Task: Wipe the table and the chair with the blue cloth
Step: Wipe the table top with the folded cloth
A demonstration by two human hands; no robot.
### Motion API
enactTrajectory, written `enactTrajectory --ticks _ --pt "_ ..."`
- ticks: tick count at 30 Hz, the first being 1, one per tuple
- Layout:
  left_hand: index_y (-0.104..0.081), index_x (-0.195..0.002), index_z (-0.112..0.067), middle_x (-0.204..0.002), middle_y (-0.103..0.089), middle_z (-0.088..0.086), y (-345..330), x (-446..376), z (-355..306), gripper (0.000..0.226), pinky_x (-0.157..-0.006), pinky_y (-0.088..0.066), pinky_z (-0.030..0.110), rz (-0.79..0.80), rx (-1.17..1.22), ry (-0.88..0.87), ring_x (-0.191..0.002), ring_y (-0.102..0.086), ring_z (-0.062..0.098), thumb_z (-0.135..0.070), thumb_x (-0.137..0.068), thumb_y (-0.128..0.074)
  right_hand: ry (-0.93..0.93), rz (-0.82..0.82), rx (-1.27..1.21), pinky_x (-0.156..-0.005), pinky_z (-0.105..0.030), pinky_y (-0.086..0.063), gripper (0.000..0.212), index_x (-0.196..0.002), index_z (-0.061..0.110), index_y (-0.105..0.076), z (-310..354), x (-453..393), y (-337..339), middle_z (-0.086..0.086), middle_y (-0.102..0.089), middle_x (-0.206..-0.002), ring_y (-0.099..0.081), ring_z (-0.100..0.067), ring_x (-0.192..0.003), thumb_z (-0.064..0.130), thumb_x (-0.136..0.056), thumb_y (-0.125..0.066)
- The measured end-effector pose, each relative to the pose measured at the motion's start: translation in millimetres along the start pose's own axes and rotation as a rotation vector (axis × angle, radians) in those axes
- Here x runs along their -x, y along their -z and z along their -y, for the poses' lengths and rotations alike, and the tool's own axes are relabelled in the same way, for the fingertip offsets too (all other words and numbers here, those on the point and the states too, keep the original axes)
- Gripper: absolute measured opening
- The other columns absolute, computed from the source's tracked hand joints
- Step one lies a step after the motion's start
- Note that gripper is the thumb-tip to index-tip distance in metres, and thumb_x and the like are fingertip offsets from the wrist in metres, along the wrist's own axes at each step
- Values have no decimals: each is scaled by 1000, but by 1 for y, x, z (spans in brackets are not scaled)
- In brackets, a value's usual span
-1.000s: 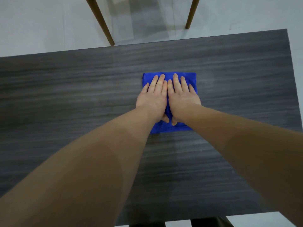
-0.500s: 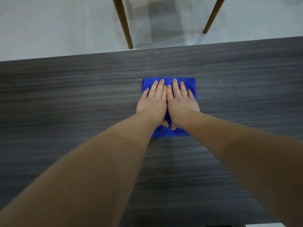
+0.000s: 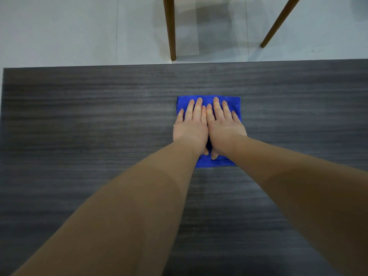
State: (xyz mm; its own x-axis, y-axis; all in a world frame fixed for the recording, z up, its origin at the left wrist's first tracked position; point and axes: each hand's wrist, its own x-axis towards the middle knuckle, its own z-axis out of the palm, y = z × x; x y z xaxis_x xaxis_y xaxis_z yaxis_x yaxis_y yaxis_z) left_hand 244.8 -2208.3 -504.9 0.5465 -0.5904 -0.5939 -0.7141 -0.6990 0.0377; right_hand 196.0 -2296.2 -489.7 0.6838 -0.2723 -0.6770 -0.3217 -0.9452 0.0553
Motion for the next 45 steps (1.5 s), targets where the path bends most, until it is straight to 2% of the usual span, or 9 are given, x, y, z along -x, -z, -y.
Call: enactTrajectory --ticks 5,12,20,25,34,40,45 --pt "21 -152 -12 -160 28 8 4 -1 -6 133 -122 -1 47 48 -2 40 -148 23 27 -48 -74 -80 16 -6 -25 -122 -45 -4 147 -152 13 19 -4 0 -1 -9 28 -158 19 -30 -147 36 -58 -92" --pt "25 -150 -11 -159 29 8 4 0 -6 131 -123 -2 46 58 -55 46 -148 23 26 -58 -77 -73 46 25 -84 -121 -47 -2 130 -152 11 19 -5 7 8 -11 28 -158 21 -30 -147 43 -72 -79" --pt "27 -148 -6 -159 28 14 14 4 -10 113 -123 -1 45 63 -174 41 -148 21 29 -57 -90 -55 54 -1 -138 -120 -48 -3 115 -152 11 20 -8 5 7 -11 28 -158 21 -29 -147 52 -84 -63" --pt "28 -148 -7 -158 30 13 18 4 -11 101 -123 -2 44 101 -165 46 -148 23 29 -47 -96 -49 54 -14 -177 -120 -49 -3 107 -152 14 20 -8 1 4 -10 29 -157 22 -29 -146 53 -88 -56" --pt "28 -148 -7 -158 30 13 18 4 -11 109 -123 -1 44 107 -139 38 -148 23 30 -47 -92 -58 68 15 -171 -121 -48 -2 114 -151 13 20 -11 5 10 -10 30 -157 22 -29 -146 49 -84 -65" --pt "25 -150 -10 -159 30 12 7 -2 -6 128 -122 2 45 90 -79 33 -148 23 30 -59 -79 -70 37 46 -124 -121 -46 -2 130 -153 12 18 -5 9 15 -8 28 -158 20 -29 -147 38 -71 -81" --pt "19 -153 -9 -160 25 12 2 1 20 131 -122 2 45 21 -50 -39 -148 20 31 -59 -75 -74 -30 16 -82 -121 -47 -5 144 -153 11 15 20 1 6 -10 26 -158 17 -31 -148 29 -58 -91"
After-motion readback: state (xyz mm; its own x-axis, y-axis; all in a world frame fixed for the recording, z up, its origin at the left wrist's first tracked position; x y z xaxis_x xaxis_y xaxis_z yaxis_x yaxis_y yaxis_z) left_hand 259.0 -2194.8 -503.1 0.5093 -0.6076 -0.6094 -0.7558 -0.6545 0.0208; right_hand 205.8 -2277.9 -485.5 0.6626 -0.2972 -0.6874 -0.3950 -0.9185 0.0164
